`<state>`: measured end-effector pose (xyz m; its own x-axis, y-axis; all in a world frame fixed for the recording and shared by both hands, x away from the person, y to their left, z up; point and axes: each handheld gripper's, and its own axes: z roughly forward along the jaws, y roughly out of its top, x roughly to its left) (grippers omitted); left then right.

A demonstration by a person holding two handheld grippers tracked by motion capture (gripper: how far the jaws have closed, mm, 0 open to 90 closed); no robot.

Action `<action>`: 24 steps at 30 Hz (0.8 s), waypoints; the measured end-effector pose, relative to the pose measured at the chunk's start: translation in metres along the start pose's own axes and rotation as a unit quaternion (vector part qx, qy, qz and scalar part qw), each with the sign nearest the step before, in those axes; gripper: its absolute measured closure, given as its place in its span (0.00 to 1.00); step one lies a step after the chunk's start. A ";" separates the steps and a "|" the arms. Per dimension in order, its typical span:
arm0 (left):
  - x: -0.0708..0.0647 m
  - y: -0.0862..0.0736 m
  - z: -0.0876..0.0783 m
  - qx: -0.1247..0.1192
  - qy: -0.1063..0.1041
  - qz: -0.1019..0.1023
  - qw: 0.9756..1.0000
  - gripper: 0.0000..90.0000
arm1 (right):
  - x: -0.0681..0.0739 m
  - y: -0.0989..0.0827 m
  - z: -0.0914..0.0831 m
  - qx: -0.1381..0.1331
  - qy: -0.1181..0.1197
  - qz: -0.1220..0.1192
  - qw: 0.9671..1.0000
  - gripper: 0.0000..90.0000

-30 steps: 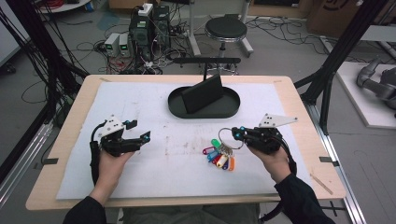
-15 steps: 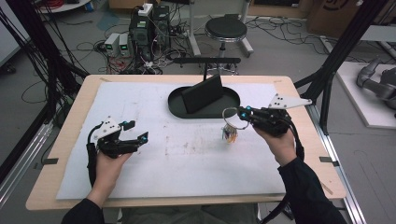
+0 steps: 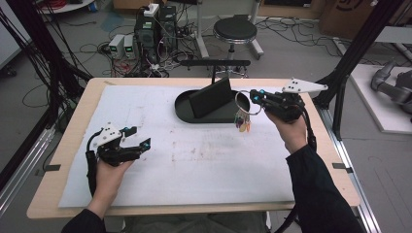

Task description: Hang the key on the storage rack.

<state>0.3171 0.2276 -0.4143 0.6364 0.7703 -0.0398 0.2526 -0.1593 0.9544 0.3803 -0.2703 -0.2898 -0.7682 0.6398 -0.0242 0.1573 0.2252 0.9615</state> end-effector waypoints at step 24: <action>0.006 -0.007 -0.021 -0.001 0.020 -0.001 1.000 0.30 | -0.036 0.016 0.042 -0.010 -0.037 -0.014 0.999 0.98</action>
<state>0.3039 0.2458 -0.4152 0.6061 0.7948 -0.0304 0.2522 -0.1558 0.9550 0.4366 -0.2585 -0.2856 -0.7242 0.6859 -0.0712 0.1231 0.2302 0.9653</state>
